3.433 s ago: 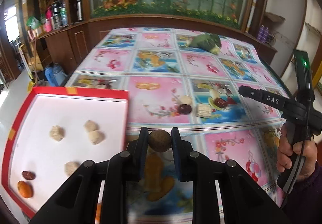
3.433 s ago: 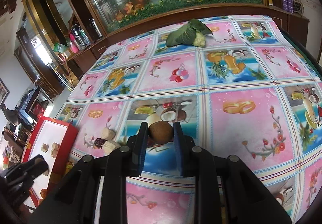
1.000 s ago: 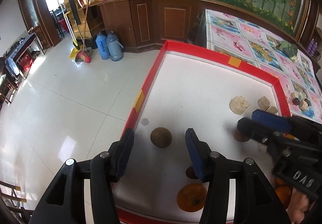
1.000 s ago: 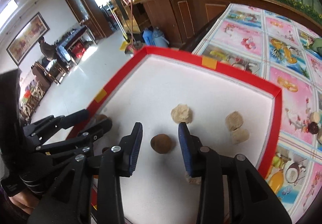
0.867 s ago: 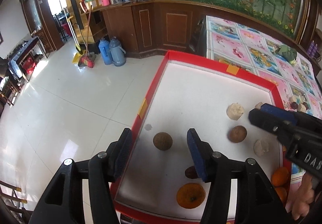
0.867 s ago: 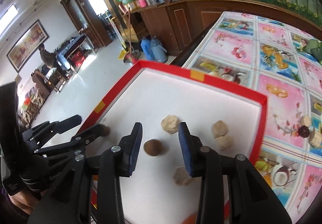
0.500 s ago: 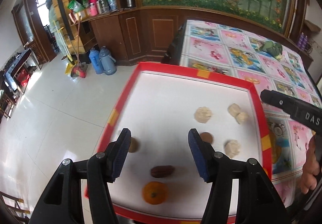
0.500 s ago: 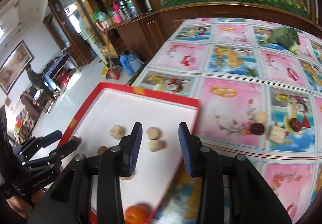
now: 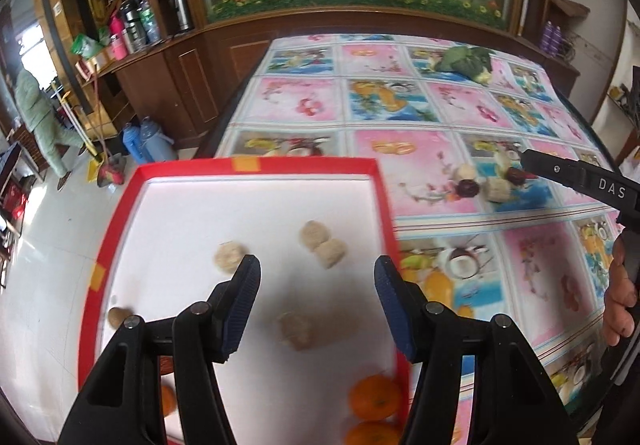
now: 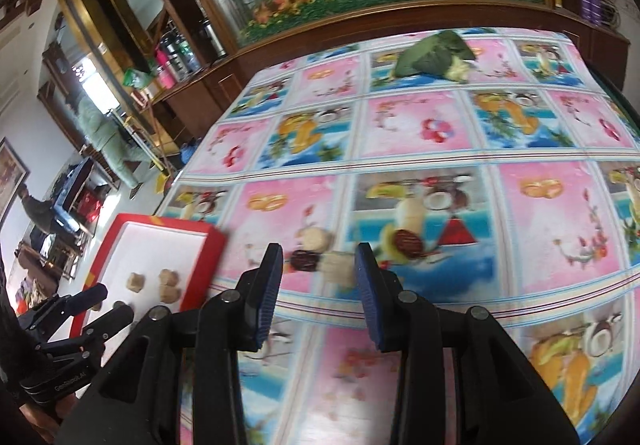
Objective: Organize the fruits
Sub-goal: 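Grasp a brown date with the right tool while the left tool grasps a beige cube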
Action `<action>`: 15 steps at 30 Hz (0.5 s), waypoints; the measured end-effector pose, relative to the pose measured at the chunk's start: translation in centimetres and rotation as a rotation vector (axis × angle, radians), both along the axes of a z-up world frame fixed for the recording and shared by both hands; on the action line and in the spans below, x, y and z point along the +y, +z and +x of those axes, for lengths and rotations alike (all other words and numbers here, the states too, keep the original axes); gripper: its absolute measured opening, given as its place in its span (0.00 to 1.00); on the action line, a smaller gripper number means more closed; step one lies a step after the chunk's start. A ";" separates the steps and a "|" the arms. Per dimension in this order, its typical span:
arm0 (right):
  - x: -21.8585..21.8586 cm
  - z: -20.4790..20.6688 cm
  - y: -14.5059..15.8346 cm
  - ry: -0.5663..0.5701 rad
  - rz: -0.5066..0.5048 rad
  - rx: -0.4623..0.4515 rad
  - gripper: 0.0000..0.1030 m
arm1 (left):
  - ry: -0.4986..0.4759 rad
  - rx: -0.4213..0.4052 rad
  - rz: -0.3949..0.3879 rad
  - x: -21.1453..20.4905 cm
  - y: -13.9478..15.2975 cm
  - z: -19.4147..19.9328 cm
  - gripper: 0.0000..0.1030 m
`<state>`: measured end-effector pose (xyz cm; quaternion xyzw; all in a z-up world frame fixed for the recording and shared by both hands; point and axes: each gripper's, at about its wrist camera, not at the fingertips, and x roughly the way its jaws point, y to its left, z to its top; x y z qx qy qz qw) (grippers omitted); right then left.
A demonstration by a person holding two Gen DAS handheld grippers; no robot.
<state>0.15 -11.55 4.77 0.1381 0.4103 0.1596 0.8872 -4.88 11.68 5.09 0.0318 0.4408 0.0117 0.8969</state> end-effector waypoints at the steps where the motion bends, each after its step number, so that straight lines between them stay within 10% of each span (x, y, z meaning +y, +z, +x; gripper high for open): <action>1: -0.8 0.1 -0.1 -0.009 -0.004 0.003 0.38 | -0.010 0.000 -0.003 -0.7 0.0 0.2 0.60; 15: -8.9 2.3 -2.8 -0.065 -0.058 0.039 0.38 | -0.142 0.034 0.026 -10.6 -2.0 4.0 0.61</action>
